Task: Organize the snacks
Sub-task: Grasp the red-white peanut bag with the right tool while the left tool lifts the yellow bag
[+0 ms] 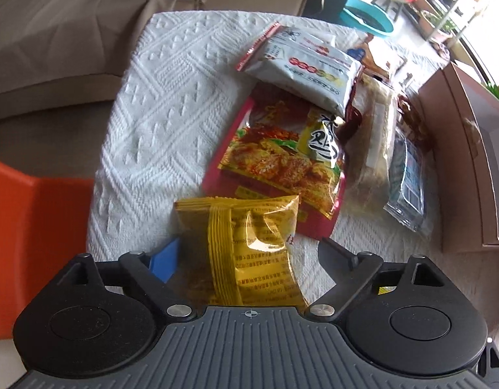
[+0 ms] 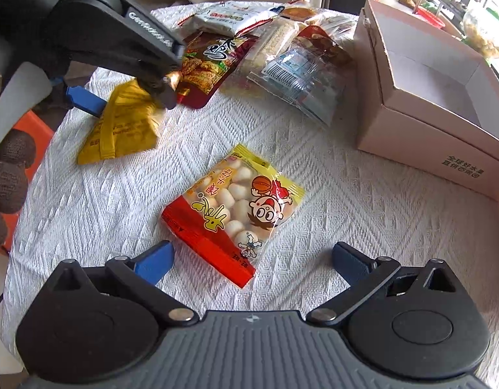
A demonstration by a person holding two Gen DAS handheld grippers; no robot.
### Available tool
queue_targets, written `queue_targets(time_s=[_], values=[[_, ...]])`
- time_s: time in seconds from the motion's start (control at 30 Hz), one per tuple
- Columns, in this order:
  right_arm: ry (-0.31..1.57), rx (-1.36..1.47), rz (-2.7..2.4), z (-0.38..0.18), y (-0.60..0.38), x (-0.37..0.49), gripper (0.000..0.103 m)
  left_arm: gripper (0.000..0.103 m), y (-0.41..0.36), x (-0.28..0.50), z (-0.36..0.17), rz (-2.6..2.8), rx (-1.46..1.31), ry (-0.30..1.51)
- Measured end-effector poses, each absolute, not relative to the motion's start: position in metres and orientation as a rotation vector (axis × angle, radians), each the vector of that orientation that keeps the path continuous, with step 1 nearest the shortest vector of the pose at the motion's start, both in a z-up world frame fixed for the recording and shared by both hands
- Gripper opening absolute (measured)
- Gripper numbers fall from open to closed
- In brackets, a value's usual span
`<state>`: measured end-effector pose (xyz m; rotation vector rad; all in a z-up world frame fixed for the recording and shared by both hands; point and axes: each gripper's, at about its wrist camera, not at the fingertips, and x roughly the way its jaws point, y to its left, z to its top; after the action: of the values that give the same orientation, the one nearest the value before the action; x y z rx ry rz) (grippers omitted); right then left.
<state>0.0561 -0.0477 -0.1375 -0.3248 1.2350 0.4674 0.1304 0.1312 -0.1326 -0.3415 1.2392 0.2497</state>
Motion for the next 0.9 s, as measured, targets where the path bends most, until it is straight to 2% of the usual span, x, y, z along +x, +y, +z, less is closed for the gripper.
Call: queue_targets(time_s=[0.07, 0.1, 0.13, 0.27, 0.43, 0.63, 0.77, 0.83, 0.9], values=[[1.256, -0.340, 0.470, -0.138, -0.043, 0.061, 0.103, 0.084, 0.130, 0.130, -0.130, 0.229, -0.313, 1.257], [1.269, -0.344, 0.471, -0.138, -0.040, 0.064, 0.103, 0.072, 0.132, 0.126, -0.126, 0.223, -0.311, 1.257], [1.285, -0.350, 0.472, -0.138, -0.038, 0.068, 0.103, 0.067, 0.136, 0.120, -0.122, 0.203, -0.345, 1.248], [1.293, -0.272, 0.391, -0.130, -0.037, 0.080, 0.094, 0.061, 0.161, 0.087, -0.111, 0.177, -0.524, 1.230], [1.317, -0.103, 0.235, -0.134, -0.042, 0.094, 0.095, 0.052, 0.179, 0.056, -0.106, 0.202, -0.549, 1.244], [1.367, 0.034, 0.165, -0.135, -0.044, 0.115, 0.095, 0.050, 0.176, 0.046, -0.106, 0.190, -0.583, 1.240], [1.330, -0.071, 0.114, -0.138, -0.032, 0.113, 0.096, 0.050, 0.172, 0.049, -0.102, 0.162, -0.585, 1.230], [1.305, -0.136, 0.143, -0.139, -0.030, 0.107, 0.091, 0.050, 0.166, 0.050, -0.099, 0.133, -0.552, 1.233], [1.290, -0.176, 0.207, -0.133, -0.035, 0.098, 0.071, 0.050, 0.158, 0.051, -0.096, 0.097, -0.509, 1.247]])
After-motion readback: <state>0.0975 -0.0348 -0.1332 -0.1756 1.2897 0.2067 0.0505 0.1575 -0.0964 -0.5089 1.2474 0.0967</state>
